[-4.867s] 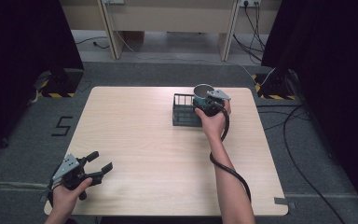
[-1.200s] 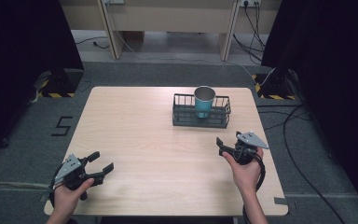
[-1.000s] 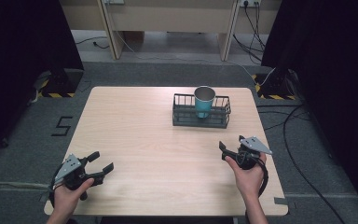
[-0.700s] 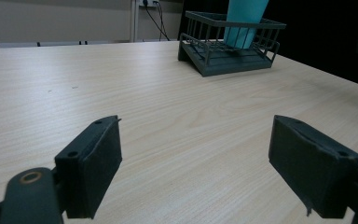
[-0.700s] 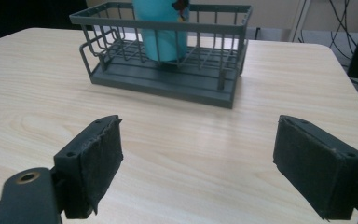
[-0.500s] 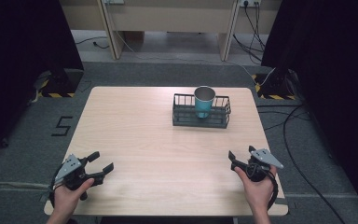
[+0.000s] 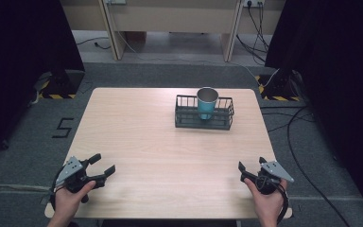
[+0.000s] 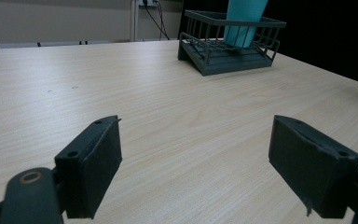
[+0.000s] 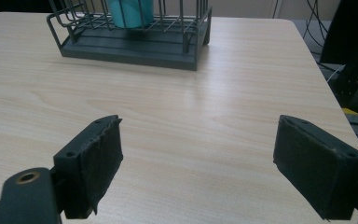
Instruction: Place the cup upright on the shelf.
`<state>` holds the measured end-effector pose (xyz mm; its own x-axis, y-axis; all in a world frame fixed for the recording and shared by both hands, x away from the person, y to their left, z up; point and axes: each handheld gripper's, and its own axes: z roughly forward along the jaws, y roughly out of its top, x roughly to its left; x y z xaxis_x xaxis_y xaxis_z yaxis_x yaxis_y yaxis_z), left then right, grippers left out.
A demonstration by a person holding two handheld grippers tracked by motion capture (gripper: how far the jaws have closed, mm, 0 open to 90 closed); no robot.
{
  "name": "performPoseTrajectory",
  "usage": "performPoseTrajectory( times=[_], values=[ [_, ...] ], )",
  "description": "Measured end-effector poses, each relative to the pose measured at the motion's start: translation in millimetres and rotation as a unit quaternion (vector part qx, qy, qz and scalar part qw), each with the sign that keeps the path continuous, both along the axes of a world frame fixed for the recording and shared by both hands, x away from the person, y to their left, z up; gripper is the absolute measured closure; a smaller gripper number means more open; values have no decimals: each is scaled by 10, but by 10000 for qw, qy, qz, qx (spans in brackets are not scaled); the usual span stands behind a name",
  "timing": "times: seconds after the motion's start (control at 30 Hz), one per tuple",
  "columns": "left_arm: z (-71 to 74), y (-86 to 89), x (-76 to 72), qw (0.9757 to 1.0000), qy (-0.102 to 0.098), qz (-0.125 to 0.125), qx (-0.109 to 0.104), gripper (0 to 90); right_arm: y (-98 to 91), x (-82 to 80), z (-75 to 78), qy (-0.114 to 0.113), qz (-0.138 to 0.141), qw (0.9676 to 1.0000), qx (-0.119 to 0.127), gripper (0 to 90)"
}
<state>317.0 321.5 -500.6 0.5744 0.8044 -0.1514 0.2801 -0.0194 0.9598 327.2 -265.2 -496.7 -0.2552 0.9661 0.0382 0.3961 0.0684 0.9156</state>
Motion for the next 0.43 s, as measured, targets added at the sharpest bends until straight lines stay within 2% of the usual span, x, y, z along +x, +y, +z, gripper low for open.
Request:
performPoseTrajectory(
  times=[0.3,0.43],
  values=[
    [3,-3,-2,10000,-7,-20,-6,165,1,-15,-49,-106,-23,9999,40,159],
    [3,-5,-1,10000,-8,-30,-1,165,6,-18,-60,-79,-31,9999,131,158]
  ],
)
